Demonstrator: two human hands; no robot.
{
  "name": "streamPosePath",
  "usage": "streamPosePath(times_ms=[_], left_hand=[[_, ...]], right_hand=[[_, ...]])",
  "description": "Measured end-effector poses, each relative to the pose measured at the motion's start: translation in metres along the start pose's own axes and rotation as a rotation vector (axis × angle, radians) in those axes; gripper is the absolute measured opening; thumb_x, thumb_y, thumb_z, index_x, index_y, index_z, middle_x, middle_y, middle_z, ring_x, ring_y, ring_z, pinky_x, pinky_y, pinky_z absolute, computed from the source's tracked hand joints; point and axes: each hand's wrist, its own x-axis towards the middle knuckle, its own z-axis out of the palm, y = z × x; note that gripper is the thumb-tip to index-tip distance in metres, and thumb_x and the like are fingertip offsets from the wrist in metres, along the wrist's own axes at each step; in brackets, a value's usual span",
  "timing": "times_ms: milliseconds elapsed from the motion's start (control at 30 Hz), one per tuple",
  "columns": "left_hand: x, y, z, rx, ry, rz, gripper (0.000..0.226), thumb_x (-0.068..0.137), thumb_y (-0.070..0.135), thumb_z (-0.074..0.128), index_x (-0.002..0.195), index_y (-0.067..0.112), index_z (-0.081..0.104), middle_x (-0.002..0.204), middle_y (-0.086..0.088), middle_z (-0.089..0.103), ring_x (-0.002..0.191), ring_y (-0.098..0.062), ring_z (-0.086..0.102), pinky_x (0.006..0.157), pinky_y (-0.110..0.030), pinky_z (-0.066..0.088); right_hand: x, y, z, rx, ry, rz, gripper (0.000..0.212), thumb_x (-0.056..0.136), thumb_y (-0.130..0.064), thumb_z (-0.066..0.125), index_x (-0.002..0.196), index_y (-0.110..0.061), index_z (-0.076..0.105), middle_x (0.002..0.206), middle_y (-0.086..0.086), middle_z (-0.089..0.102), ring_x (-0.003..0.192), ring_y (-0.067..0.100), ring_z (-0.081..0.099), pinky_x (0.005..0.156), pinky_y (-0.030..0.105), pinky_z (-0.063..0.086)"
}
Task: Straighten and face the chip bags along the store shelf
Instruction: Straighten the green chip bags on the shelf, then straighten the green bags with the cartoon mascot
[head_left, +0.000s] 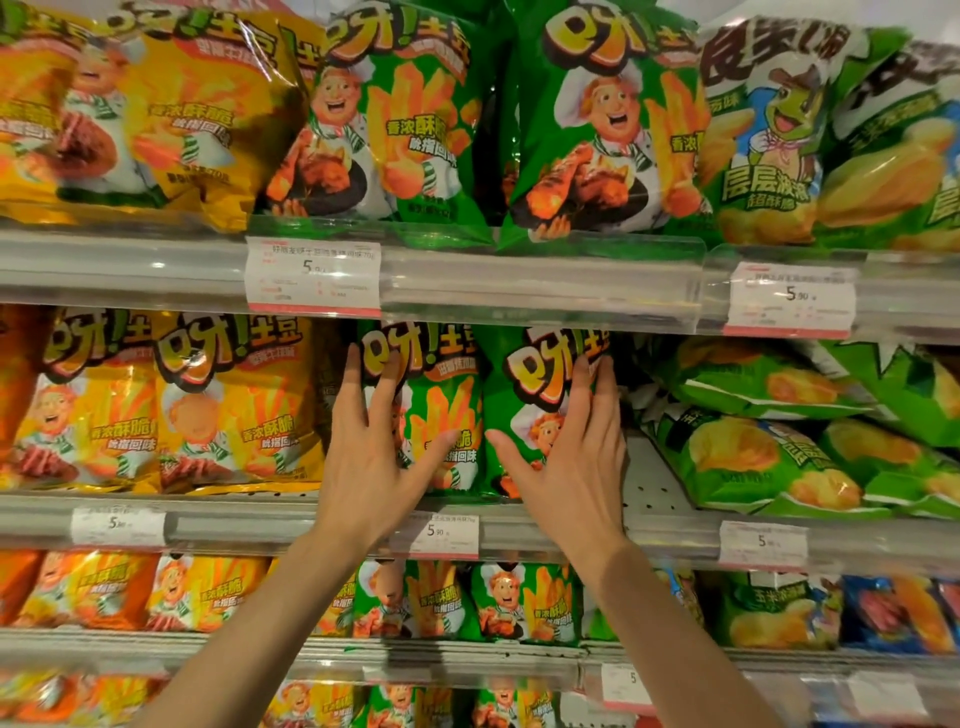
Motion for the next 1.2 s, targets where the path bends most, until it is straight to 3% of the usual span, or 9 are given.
streamPosePath(times_ms=[233,400,500,567,667,767,900,1033,1200], left_hand=[[-0.004,-0.001,0.002,0.070,-0.018,0.029,0.087,0.089,0.068,0.053,0.158,0.027,0.020,0.168,-0.008,-0.004,0.156,-0.025,-0.002,0.118,-0.049,0.027],[0.001,0.004,-0.008,0.204,-0.048,0.026,0.090,0.086,0.076,0.044,0.157,0.023,0.026,0.166,-0.019,0.006,0.155,-0.033,0.001,0.119,-0.057,0.023],[-0.005,0.010,-0.024,0.143,-0.020,0.042,0.078,0.087,0.066,0.056,0.149,0.021,0.041,0.164,-0.016,0.017,0.153,-0.032,0.014,0.119,-0.048,0.024],[-0.013,0.015,-0.036,0.037,0.046,0.058,0.062,0.090,0.051,0.063,0.140,0.017,0.051,0.155,-0.012,0.033,0.145,-0.027,0.030,0.114,-0.037,0.031],[-0.032,0.021,-0.052,-0.176,0.059,0.022,0.031,0.094,0.035,0.065,0.120,0.018,0.061,0.124,0.000,0.056,0.113,-0.009,0.055,0.090,-0.024,0.048],[-0.060,0.024,-0.054,-0.409,-0.150,-0.265,0.019,0.096,0.041,0.062,0.112,0.032,0.062,0.099,0.017,0.067,0.093,-0.006,0.064,0.073,-0.020,0.052],[-0.103,0.015,-0.036,-0.554,-0.447,-0.503,0.014,0.097,0.035,0.061,0.109,0.031,0.067,0.094,0.022,0.072,0.090,0.001,0.066,0.069,-0.009,0.047],[-0.126,0.016,-0.029,-0.628,-0.446,-0.648,0.017,0.094,0.041,0.065,0.108,0.031,0.068,0.095,0.008,0.075,0.090,-0.004,0.070,0.081,-0.026,0.052],[-0.137,0.048,-0.015,-0.569,-0.407,-0.670,0.016,0.095,0.042,0.060,0.108,0.034,0.067,0.094,0.017,0.074,0.088,-0.003,0.069,0.087,-0.036,0.055]], right_hand=[[-0.009,-0.001,-0.003,-0.042,-0.056,0.027,0.111,0.086,-0.082,0.041,0.160,-0.015,-0.008,0.168,0.014,-0.007,0.156,0.029,-0.003,0.122,0.058,0.016],[-0.006,-0.003,-0.022,0.142,-0.154,0.060,0.101,0.085,-0.081,0.042,0.156,-0.039,-0.017,0.167,-0.002,-0.018,0.154,0.017,-0.015,0.125,0.052,0.005],[-0.012,-0.001,-0.042,0.315,-0.162,0.189,0.091,0.087,-0.071,0.052,0.157,-0.045,-0.001,0.168,-0.013,-0.007,0.155,0.012,-0.002,0.125,0.048,0.013],[-0.023,0.001,-0.051,0.427,-0.086,0.201,0.080,0.091,-0.056,0.061,0.157,-0.035,0.020,0.163,-0.007,0.022,0.151,0.015,0.022,0.121,0.043,0.029],[-0.042,0.001,-0.066,0.511,-0.060,0.305,0.050,0.095,-0.037,0.065,0.139,-0.025,0.047,0.126,-0.014,0.056,0.116,-0.004,0.055,0.093,0.016,0.047],[-0.067,0.008,-0.071,0.461,-0.146,0.385,0.011,0.096,-0.031,0.061,0.101,-0.023,0.065,0.085,-0.013,0.069,0.081,-0.002,0.065,0.067,0.015,0.049],[-0.102,0.012,-0.066,0.638,-0.325,0.610,0.010,0.097,-0.021,0.062,0.094,-0.018,0.071,0.079,0.001,0.074,0.075,0.021,0.067,0.069,0.029,0.055],[-0.129,0.023,-0.067,0.637,-0.394,0.713,0.011,0.097,-0.018,0.062,0.093,-0.016,0.072,0.079,-0.002,0.075,0.074,0.016,0.070,0.066,0.022,0.055],[-0.138,0.064,-0.089,0.669,-0.353,0.794,0.012,0.097,-0.021,0.062,0.097,-0.017,0.073,0.081,-0.002,0.076,0.074,0.013,0.070,0.067,0.021,0.053]])
